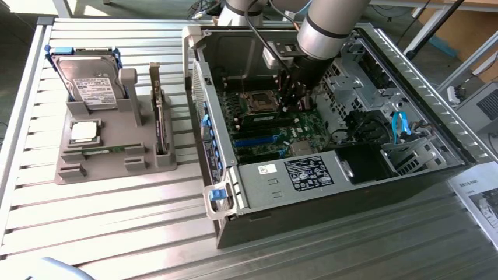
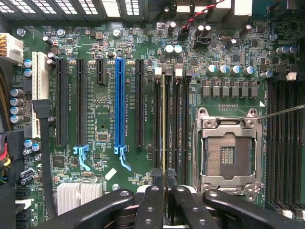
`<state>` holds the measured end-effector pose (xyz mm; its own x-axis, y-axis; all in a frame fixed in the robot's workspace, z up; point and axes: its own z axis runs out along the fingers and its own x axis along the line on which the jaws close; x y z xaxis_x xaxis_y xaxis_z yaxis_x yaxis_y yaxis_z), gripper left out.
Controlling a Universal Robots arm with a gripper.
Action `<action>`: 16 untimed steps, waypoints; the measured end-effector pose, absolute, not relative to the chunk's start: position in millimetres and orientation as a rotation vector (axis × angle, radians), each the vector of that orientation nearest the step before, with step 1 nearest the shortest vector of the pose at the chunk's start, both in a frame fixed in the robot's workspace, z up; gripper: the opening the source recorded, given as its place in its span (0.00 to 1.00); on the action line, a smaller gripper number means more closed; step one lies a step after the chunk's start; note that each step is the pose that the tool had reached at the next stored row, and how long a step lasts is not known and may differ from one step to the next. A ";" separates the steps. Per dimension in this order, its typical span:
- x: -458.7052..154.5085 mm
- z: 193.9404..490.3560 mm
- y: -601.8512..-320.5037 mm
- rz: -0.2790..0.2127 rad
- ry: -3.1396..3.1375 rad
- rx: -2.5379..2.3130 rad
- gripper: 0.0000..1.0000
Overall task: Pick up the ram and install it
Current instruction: 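Insert the ram into the slot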
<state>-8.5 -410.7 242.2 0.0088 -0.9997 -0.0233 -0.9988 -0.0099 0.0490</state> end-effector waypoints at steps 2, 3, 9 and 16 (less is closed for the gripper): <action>-9.1 242.2 -410.7 -0.079 -2.198 2.218 0.13; -9.7 242.1 -410.7 -0.079 -2.198 2.218 0.13; -10.3 242.1 -410.7 -0.079 -2.200 2.221 0.13; -10.3 242.0 -410.9 -0.082 -2.204 2.226 0.13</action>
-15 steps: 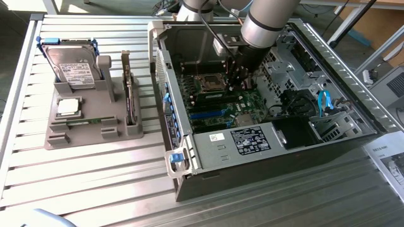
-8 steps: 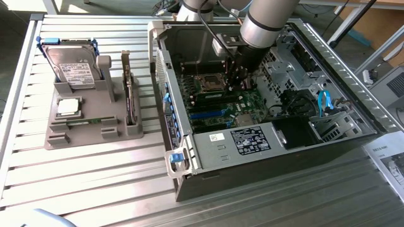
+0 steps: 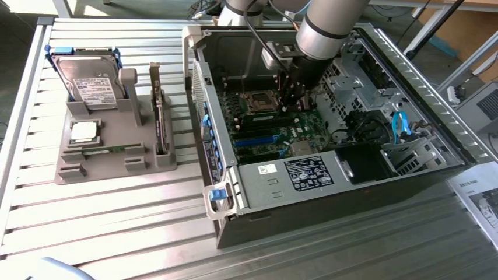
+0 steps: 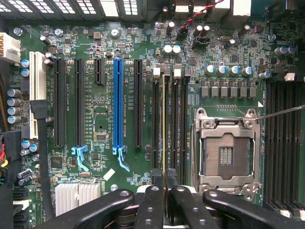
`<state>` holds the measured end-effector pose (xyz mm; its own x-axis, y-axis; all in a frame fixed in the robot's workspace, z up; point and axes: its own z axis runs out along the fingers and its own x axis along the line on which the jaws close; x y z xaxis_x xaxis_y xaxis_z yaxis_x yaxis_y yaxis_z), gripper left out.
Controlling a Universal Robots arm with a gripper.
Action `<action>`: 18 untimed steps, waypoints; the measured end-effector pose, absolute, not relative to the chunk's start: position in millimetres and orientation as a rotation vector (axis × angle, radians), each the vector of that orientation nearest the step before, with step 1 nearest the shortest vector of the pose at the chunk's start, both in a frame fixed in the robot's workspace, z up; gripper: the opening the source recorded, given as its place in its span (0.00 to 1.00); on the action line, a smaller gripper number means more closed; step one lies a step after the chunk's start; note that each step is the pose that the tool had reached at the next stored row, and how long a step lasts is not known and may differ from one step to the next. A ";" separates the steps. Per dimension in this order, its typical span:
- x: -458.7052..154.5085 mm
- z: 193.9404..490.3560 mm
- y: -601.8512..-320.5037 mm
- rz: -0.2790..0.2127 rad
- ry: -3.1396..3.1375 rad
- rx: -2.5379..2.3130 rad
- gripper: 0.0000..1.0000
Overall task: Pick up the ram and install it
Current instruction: 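Insert the ram into the slot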
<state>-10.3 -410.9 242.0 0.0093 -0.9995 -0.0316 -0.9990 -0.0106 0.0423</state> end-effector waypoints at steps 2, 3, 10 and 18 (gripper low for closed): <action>-10.3 242.0 -410.9 -0.082 -2.204 2.226 0.13; -10.3 242.1 -411.1 -0.082 -2.204 2.226 0.13; -10.3 242.0 -414.9 -0.082 -2.204 2.226 0.13; -10.2 242.1 -416.1 -0.082 -2.204 2.226 0.13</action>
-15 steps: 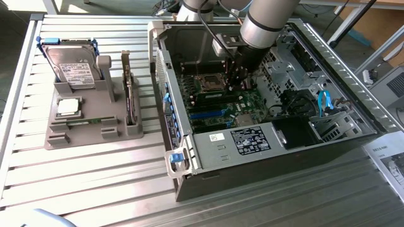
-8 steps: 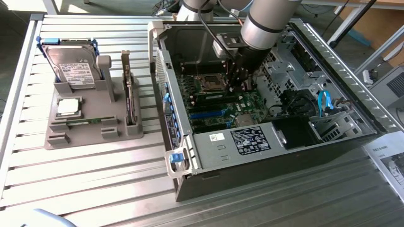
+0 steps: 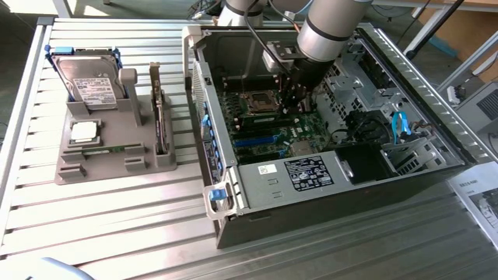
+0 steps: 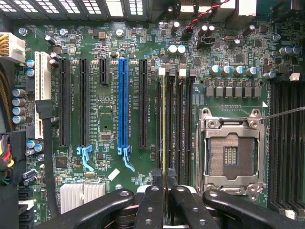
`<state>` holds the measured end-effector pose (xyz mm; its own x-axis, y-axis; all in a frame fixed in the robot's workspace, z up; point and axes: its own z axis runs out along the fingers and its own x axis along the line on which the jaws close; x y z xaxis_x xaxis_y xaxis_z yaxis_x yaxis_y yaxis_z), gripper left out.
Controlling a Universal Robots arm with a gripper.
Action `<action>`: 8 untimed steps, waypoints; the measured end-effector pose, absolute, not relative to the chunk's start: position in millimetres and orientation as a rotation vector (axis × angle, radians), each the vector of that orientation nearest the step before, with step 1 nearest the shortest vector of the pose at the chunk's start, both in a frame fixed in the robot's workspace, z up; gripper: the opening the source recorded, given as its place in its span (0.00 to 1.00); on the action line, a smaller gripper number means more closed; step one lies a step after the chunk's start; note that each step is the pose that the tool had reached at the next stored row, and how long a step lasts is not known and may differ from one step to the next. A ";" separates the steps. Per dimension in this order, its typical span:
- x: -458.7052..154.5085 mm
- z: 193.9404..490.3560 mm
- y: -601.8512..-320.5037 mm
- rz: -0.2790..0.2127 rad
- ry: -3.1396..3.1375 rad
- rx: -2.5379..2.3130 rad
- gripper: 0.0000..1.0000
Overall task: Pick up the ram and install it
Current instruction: 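Insert the ram into the slot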
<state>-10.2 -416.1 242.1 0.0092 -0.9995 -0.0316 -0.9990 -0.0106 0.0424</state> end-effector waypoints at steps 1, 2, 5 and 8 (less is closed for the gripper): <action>-10.2 242.0 -416.1 -0.082 -2.204 2.226 0.13; -10.2 242.0 -416.1 -0.081 -2.204 2.226 0.13; -10.3 241.8 -416.1 -0.079 -2.205 2.228 0.13; -10.4 241.8 -416.0 -0.078 -2.206 2.228 0.13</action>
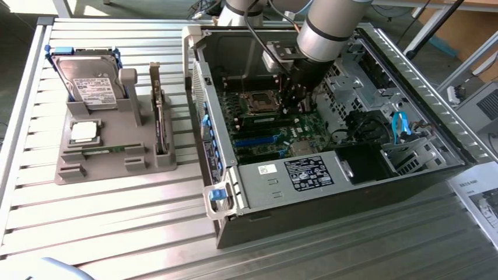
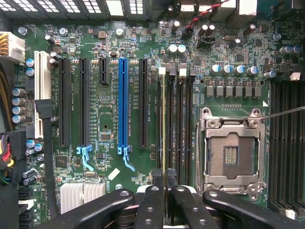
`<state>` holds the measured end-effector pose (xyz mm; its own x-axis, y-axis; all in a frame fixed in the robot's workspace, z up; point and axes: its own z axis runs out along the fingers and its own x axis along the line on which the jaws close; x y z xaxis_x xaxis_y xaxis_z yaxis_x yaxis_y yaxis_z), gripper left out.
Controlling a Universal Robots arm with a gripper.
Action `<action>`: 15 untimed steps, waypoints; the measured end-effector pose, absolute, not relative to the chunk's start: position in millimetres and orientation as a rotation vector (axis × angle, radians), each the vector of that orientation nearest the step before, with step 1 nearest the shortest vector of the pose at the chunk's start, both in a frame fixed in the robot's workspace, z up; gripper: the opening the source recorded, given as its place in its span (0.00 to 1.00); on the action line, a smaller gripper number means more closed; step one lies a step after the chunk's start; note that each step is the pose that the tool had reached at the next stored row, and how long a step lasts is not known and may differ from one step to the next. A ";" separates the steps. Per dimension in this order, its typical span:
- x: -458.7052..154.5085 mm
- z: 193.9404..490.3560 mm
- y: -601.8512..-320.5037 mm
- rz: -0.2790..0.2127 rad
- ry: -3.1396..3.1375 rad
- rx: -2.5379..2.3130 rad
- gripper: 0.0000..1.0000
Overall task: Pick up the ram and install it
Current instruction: 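Insert the ram into the slot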
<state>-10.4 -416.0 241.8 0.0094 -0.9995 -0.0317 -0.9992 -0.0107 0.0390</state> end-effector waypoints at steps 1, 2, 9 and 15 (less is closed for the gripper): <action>-10.4 241.7 -416.0 -0.078 -2.206 2.228 0.13; -10.5 241.8 -416.0 -0.078 -2.206 2.228 0.13; -10.6 241.8 -416.0 -0.069 -2.223 2.220 0.13; -11.1 241.8 -416.1 -0.069 -2.229 2.215 0.13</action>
